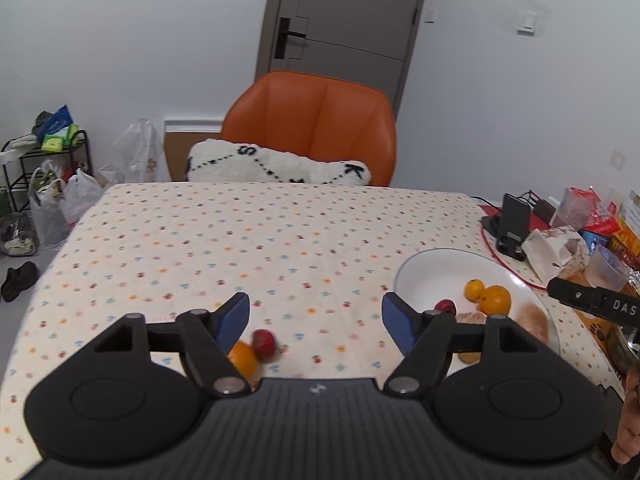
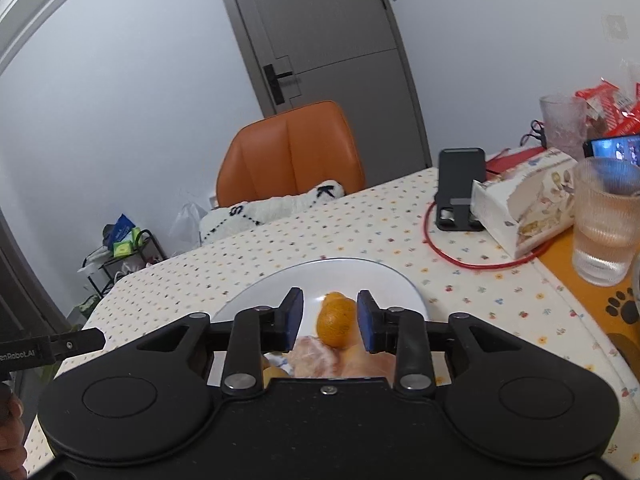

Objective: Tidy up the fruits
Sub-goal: 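Carry the kiwi and peeled segment onto the plate and open both grippers, then grasp the large orange with the left gripper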

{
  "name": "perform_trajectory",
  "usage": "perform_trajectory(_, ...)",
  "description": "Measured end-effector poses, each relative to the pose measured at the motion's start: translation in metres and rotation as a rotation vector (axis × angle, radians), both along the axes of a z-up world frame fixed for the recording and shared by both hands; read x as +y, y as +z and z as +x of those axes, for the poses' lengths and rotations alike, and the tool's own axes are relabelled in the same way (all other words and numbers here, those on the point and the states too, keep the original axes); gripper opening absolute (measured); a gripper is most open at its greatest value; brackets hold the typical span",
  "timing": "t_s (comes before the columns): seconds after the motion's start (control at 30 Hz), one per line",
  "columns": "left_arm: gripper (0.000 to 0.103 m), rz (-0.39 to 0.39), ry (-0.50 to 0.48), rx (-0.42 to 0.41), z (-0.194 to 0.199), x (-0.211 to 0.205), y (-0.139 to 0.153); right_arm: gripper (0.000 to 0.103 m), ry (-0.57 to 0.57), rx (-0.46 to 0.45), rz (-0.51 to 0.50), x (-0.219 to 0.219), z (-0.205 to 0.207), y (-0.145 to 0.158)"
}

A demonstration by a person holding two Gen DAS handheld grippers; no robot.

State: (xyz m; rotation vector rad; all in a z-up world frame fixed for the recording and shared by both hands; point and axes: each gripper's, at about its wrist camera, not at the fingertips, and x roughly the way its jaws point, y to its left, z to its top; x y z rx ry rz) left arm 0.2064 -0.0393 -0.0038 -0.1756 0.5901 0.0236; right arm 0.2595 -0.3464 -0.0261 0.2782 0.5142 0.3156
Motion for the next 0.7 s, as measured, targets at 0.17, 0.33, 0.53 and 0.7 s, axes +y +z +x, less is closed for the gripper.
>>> perform_trajectory(0.17, 0.073, -0.002, 0.026, -0.007, -0.009, 0.013, 0.003, 0.036, 0.038, 0.0, 0.002, 0.014, -0.005, 0.004)
perform_trajectory(0.33, 0.074, -0.007, 0.049, -0.009, -0.016, 0.027, 0.003, 0.045, 0.082, -0.005, -0.004, 0.031, -0.01, 0.008)
perform_trajectory(0.53, 0.074, -0.026, 0.07, -0.001, -0.023, 0.041, -0.002, 0.051, 0.134, -0.007, -0.011, 0.052, -0.015, 0.011)
perform_trajectory(0.7, 0.074, -0.026, 0.08, 0.01, -0.027, 0.049, -0.008, 0.052, 0.172, 0.0, -0.016, 0.068, -0.014, 0.009)
